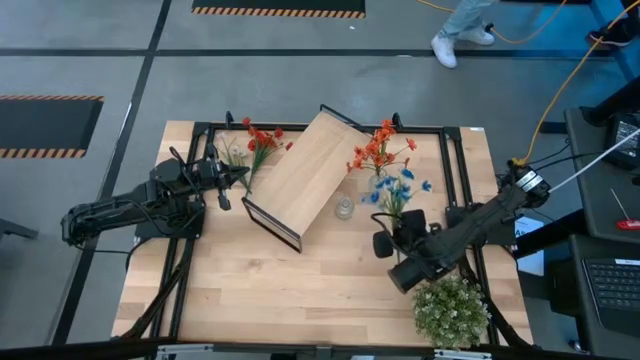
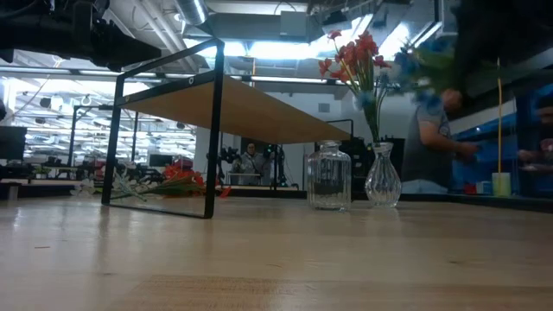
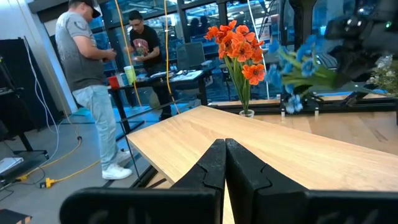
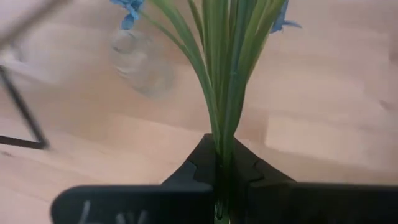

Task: Pick and place flowers into a vace then onto a shelf
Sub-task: Put the blue flowers into the right transparent vase

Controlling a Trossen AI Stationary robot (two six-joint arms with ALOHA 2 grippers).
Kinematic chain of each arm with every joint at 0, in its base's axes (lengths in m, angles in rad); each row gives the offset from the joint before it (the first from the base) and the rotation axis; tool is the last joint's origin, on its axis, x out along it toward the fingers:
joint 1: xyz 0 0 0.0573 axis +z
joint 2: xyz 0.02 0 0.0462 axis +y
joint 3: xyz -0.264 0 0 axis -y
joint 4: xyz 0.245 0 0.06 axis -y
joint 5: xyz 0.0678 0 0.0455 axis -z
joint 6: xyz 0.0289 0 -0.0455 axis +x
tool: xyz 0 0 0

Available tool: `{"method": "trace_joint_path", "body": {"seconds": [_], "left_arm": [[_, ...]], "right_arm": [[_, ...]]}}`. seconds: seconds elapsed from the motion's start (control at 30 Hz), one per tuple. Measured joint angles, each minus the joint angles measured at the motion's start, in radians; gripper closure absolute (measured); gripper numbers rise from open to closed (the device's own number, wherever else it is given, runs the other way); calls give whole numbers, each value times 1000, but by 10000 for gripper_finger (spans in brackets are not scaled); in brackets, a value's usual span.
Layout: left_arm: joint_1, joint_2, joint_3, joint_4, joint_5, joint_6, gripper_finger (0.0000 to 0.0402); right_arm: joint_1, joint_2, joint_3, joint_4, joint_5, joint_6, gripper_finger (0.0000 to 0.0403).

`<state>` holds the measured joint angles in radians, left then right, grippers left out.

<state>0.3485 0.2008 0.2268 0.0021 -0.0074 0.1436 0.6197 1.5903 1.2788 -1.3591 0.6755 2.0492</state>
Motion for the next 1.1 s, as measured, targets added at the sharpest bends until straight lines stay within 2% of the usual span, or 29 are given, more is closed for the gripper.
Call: {"method": "trace_joint_path", "body": {"seconds": [0.3,0.43,0.6,0.77,0.93,1.1], "left_arm": [[0,0,0,-1,0,0,398],[0,0,0,-1,0,0,398],[0,0,0,-1,0,-1,398],[0,0,0,-2,0,0,398],[0,0,0,-2,0,0,398],[0,0,0,-1,0,0,398]], "right_arm": [[45,0,101,-42,232,-122,394],[57,0,106,-59,391,-153,394],[57,0,77,-58,607,-211,393],[39,0,31,-56,723,-250,393],[37,0,-53,-34,890,-243,393],[13,-1,-118,2,895,-201,393]]}}
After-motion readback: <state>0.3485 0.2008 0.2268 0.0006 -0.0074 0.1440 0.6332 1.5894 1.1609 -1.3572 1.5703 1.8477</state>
